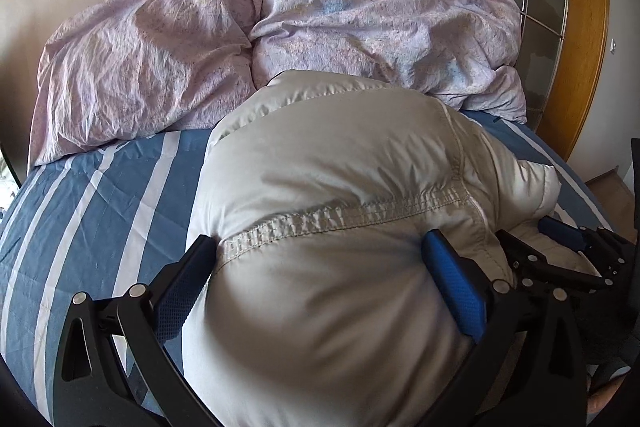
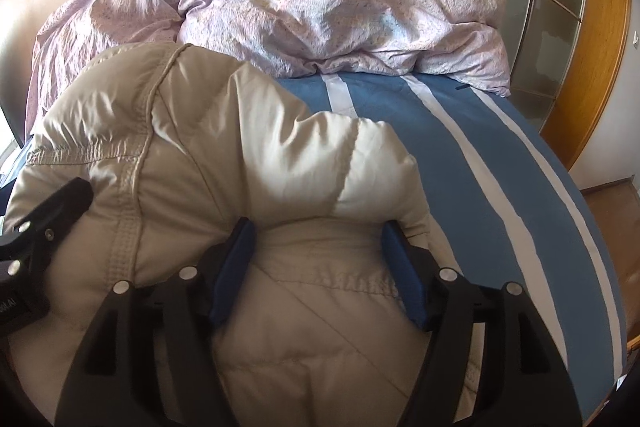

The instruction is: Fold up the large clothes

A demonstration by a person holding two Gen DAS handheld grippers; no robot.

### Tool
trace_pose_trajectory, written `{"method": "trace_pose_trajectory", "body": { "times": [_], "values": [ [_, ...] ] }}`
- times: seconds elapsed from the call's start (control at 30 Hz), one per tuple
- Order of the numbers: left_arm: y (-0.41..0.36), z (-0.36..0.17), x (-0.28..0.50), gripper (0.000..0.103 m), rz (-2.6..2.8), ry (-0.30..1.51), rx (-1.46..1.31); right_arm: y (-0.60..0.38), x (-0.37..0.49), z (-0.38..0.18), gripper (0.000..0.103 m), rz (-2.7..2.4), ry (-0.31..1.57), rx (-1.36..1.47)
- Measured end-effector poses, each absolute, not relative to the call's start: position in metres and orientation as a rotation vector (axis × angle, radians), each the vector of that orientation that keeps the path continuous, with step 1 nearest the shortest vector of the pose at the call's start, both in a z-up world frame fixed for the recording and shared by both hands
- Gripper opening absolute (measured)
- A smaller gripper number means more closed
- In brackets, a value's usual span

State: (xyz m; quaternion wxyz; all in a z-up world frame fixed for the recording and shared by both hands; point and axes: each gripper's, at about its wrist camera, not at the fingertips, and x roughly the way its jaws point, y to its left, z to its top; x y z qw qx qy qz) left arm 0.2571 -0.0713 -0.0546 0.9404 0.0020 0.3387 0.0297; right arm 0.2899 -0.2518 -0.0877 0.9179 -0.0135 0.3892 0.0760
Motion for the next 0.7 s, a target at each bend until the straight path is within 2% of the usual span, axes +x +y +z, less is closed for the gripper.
{"method": "trace_pose_trajectory", "body": {
  "times": [0.33,0.47,0.53,0.6,0.7],
  "values": [
    [-0.065,-0.053,0.247,0.102,0.064,0.665,-0.014,-0.251,0.290,-0.086,0.068,0.152,0.805,-0.041],
    [-0.043,-0.039,0.229,0.102,0.019,0.676,-0.099,-0.275,0.280,-0.065,0.085,0.195,0.844,0.051],
    [-0.031,-0.032,0.222,0.102,-0.014,0.671,-0.133,-0.292,0.275,-0.056,0.086,0.200,0.847,0.118],
    [-0.017,-0.026,0.217,0.102,-0.053,0.670,-0.178,-0.316,0.273,-0.049,0.093,0.206,0.857,0.202],
    [0.009,-0.026,0.217,0.102,-0.101,0.703,-0.270,-0.348,0.280,-0.053,0.095,0.228,0.924,0.340]
  ]
}}
